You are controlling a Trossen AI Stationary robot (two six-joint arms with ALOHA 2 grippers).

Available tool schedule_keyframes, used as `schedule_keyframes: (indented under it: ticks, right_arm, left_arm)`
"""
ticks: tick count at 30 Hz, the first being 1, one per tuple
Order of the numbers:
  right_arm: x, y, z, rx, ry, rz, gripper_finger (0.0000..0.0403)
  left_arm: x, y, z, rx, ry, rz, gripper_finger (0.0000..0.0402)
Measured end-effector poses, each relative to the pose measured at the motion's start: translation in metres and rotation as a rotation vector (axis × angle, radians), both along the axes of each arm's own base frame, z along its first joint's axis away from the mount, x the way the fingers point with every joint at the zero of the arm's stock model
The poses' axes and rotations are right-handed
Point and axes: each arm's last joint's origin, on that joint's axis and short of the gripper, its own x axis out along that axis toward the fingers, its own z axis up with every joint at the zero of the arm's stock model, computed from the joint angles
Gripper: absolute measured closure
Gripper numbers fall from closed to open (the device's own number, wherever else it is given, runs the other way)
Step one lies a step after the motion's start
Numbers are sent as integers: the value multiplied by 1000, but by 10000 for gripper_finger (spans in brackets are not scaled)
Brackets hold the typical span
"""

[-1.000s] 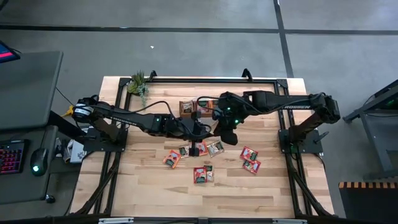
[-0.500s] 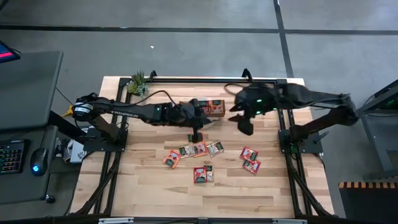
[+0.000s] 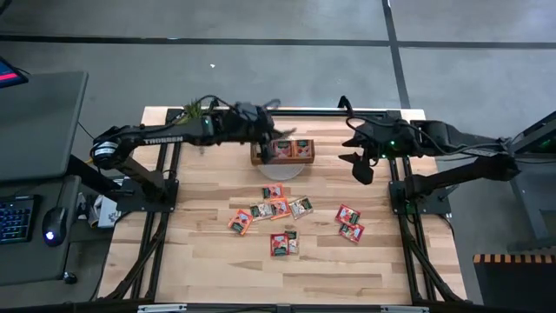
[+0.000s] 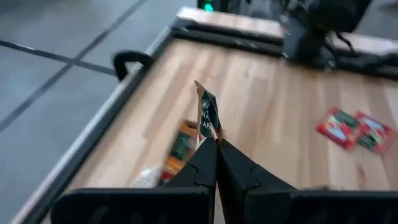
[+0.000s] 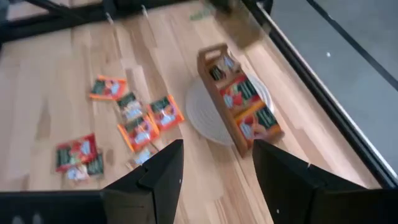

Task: Pick & Place Tea
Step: Put the brown tea bag in the left section of the wooden organizer

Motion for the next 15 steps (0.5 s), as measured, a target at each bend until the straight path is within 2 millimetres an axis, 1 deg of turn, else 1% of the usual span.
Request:
schedule_keyframes:
  ticks: [6,10,12,15]
  right_arm:
    - [-13,-4,-31,35,-18,-10,214]
    - [-19,-6,-45,60,-63,-20,214]
    - [-22,-6,-50,75,-83,-18,214]
    - [-25,-7,-56,88,-98,-16,214]
  left_arm:
    - [-15,36,-1,-40,5,57,401]
    - [-24,57,-2,-85,-22,83,401]
    - [-28,64,-8,-111,-39,102,401]
    - [-34,71,-26,-174,-54,124,401]
